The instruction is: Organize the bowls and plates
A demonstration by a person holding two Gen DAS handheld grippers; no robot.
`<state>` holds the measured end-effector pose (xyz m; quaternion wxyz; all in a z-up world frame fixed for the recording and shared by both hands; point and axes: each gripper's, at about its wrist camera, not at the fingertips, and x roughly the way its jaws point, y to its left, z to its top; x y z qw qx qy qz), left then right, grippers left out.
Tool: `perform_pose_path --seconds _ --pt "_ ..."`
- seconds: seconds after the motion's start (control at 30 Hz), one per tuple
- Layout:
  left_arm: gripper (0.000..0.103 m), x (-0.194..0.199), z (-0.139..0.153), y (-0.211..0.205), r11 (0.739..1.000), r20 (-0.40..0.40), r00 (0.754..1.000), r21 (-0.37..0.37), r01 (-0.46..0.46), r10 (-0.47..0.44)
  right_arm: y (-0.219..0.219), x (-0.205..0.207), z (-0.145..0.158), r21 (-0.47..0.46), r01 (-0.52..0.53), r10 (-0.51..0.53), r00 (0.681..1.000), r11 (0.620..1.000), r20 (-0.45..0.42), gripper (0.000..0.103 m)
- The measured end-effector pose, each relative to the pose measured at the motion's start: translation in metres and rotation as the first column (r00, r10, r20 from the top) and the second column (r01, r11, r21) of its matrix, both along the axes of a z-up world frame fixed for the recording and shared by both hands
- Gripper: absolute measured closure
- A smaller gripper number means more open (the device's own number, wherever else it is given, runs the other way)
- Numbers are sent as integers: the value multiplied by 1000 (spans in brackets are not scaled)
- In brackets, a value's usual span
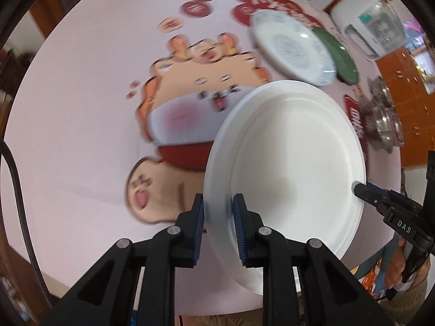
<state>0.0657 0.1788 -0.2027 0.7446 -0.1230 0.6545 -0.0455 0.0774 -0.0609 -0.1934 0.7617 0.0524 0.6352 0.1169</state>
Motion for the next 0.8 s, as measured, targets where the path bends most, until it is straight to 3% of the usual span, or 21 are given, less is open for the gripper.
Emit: perform_pose_path --seconds 0.3,0.8 --pt "83 -19 -24 37 999 -44 998 39 -36 38 34 -8 -27 -6 -23 23 998 1000 -51 82" --pt "83 -7 -28 50 998 -37 999 68 -9 11 50 -9 -32 6 0 0 999 1000 -50 81"
